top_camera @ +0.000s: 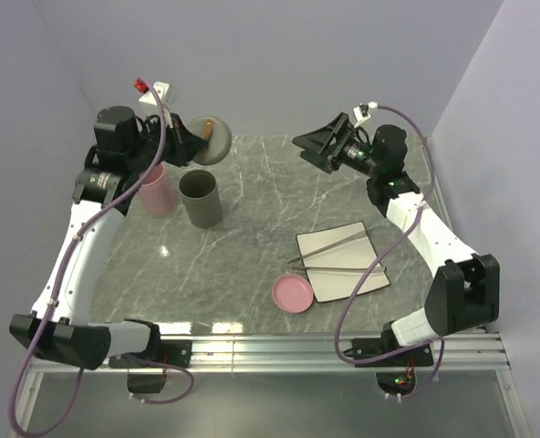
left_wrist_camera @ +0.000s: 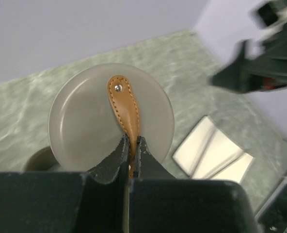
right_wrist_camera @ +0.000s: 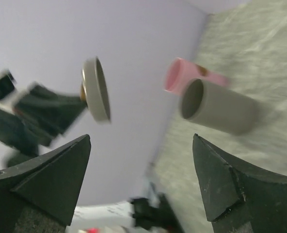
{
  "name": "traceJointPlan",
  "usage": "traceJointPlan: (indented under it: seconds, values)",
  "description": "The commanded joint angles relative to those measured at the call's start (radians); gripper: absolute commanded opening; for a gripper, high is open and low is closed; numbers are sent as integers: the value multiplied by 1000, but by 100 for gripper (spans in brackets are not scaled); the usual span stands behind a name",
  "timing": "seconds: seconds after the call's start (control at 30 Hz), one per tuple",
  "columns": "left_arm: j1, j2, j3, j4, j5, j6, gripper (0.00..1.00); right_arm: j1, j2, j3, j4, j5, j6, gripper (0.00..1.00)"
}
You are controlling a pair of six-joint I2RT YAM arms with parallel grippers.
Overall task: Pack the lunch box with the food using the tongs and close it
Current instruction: Pick up the box lid from the center of the board, then close the box lid on the packing box.
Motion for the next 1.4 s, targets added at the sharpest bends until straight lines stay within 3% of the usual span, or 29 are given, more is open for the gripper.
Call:
traceJointPlan:
  seconds: [0.0,0.17,0.37,1.37]
  values:
    - [56,69,93,-259,-72,125,0,-18,-70,96,-301,-48,-360,93]
    - [82,147,90,-319,-112,157,0,-26,-95,206,-508,-29,-599,99]
    - [104,184,15,-241,-100,156,0,-26,-133,286,-664,-10,-762,100]
    - [147,374,-1,-213,-54,142,0,-26,-144,284,-656,-36,-767,100]
